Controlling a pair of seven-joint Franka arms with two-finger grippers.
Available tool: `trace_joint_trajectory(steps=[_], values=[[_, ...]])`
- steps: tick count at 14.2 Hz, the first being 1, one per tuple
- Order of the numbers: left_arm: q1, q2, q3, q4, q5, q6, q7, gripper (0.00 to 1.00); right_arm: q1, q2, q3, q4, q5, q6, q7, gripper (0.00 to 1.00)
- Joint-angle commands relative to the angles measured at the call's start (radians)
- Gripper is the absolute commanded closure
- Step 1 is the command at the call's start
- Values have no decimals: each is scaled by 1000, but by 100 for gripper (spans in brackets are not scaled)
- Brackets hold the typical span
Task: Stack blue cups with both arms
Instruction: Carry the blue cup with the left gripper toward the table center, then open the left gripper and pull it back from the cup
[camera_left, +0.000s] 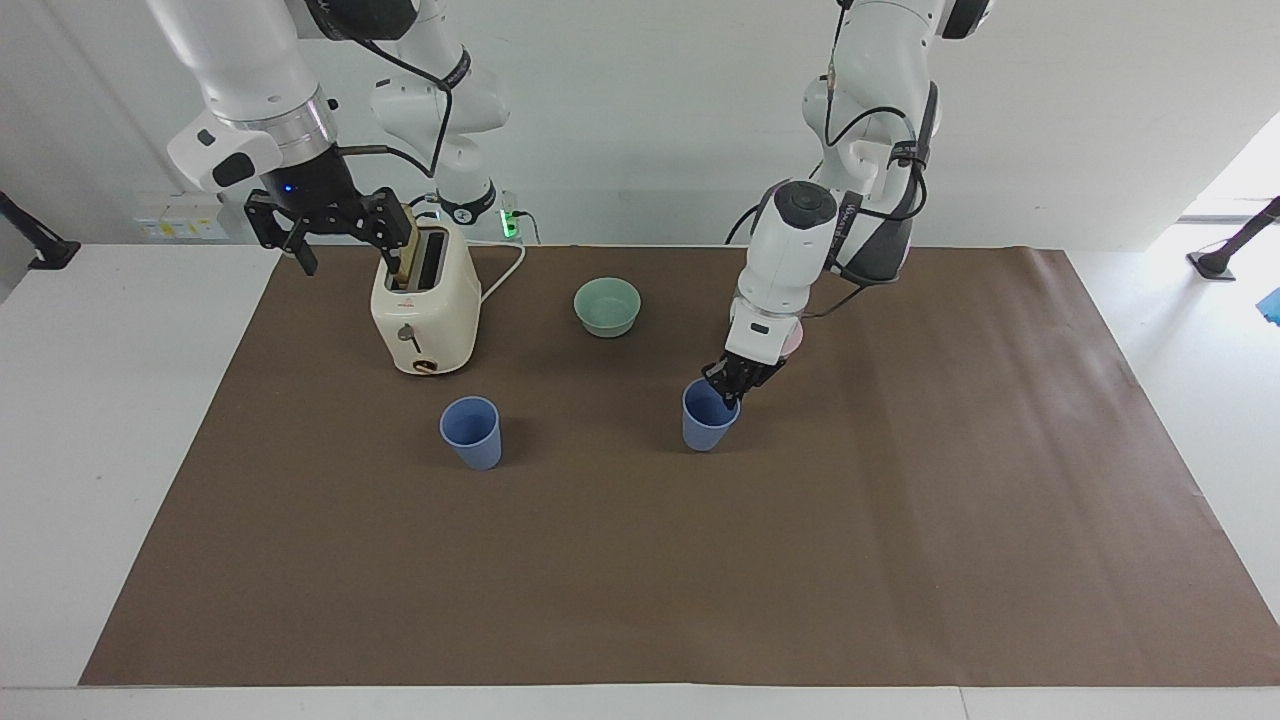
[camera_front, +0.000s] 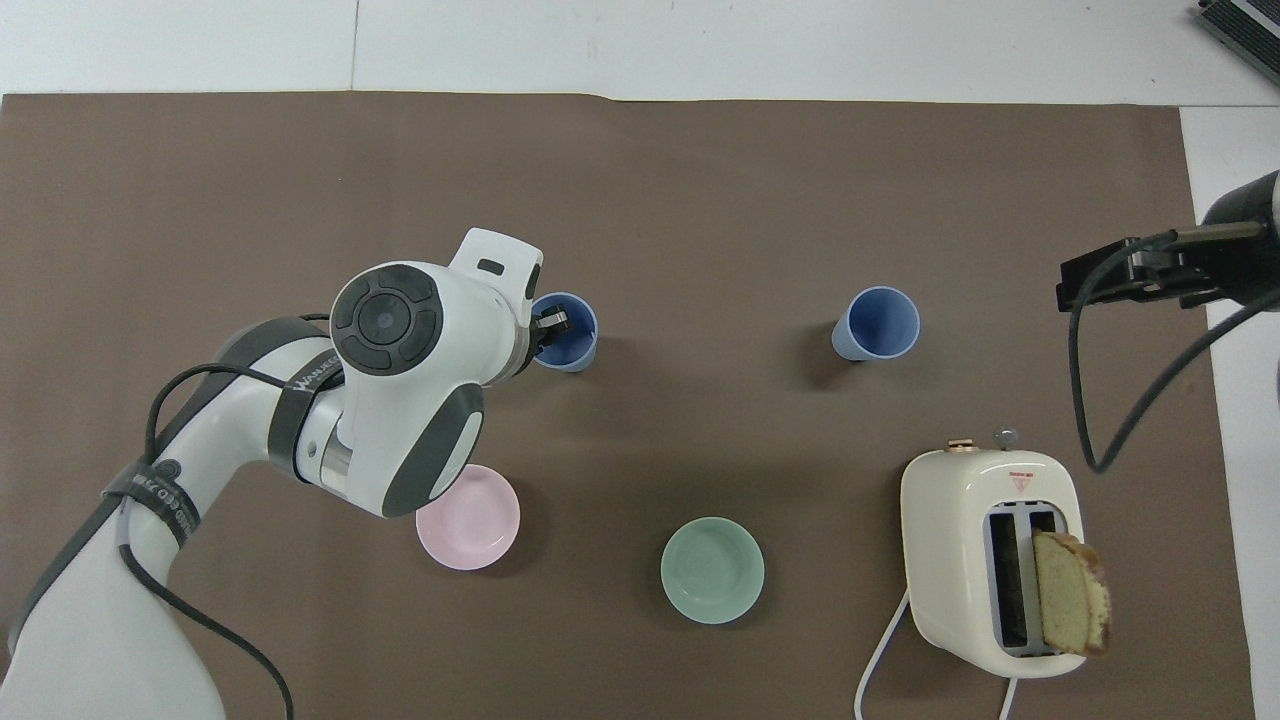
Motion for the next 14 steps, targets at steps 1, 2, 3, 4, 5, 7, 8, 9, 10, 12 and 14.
trace_joint_trajectory(steps=[1, 2, 3, 4, 5, 7, 8, 9, 10, 12, 14], values=[[-24, 5, 19, -12, 50, 27, -24, 100, -15, -17, 4, -18, 24, 13, -19, 0], [-24, 4, 19, -12, 49, 27, -24, 100, -15, -17, 4, -18, 24, 13, -19, 0], [-24, 5, 19, -14, 50, 27, -31, 100, -15, -17, 4, -18, 24, 11, -19, 0], [-22, 5, 19, -14, 50, 27, -31, 100, -15, -17, 4, -18, 24, 11, -19, 0], [-22, 5, 19, -14, 50, 30, -31, 100, -15, -17, 4, -18, 24, 11, -19, 0], [-19, 7, 18, -14, 50, 41, -32, 82, -17, -17, 4, -18, 24, 11, -19, 0], [-18, 7, 18, -14, 50, 43, -41, 76, -15, -17, 4, -18, 24, 11, -19, 0], [-18, 7, 18, -14, 50, 41, -46, 66, -15, -17, 4, -18, 24, 11, -19, 0], [-18, 7, 19, -11, 50, 38, -55, 58, -15, -17, 4, -18, 24, 11, -19, 0], [-15, 5, 25, 9, 63, 12, -81, 5, -15, -17, 4, -18, 24, 11, -19, 0], [-7, -16, 34, 41, 90, -80, -72, 0, -15, -17, 4, -18, 24, 11, -19, 0]])
